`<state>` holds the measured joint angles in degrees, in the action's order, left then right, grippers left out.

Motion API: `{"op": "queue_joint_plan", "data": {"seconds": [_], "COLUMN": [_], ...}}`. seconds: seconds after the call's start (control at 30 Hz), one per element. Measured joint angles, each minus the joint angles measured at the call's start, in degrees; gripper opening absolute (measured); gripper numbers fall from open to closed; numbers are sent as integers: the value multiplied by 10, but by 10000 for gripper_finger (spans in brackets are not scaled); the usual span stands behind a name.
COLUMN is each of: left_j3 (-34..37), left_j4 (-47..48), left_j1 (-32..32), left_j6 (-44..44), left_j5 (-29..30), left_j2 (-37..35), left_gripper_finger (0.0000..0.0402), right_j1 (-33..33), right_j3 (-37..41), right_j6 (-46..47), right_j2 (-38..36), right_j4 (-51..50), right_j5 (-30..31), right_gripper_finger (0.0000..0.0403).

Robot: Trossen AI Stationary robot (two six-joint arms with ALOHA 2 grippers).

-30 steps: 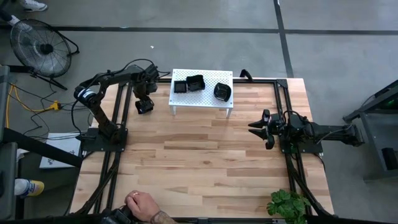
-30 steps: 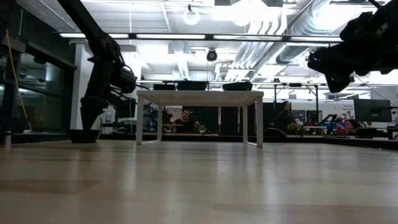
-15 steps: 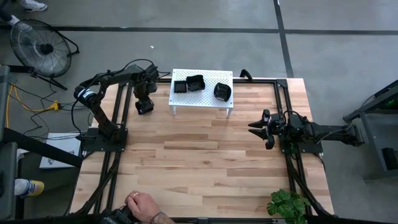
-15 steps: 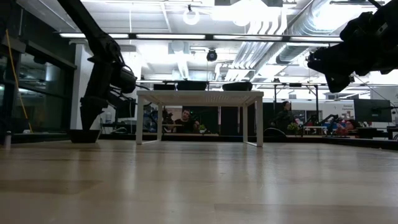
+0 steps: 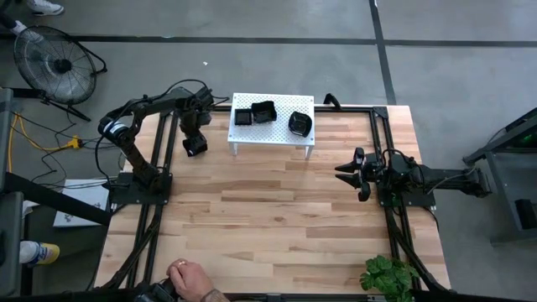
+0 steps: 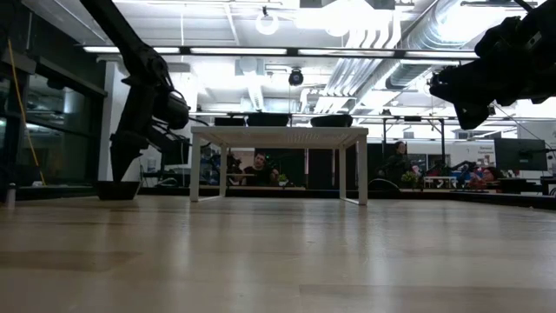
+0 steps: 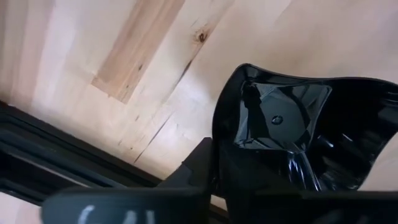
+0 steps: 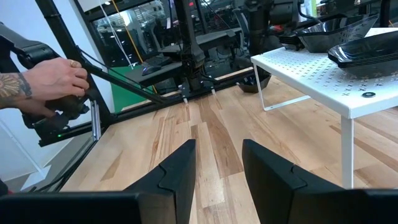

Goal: Pick & Place Mini shaped plates
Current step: Stack the distorted square plate on top of the other distorted square plates on the shelf

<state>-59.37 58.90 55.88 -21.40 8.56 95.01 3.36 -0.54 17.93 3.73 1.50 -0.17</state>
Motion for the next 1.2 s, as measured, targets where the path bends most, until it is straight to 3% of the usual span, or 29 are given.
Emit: {"op": "queue_joint_plan", "data": {"seconds": [0.13,1.2], "left_j3": [0,23], "left_j4": [0,-7], "left_j1": [0,0], "left_j6": [-9,-61], "left_j5": [2,3], "left_j2": [-17,-32], "left_gripper_finger": [3,7], "right_j1": [0,0], "right_j3": [0,0], "right_j6": [0,0], "right_j2": [0,0], "right_j4": [0,0], "right_j5": [0,0], "right_gripper_finger": [126,126]}}
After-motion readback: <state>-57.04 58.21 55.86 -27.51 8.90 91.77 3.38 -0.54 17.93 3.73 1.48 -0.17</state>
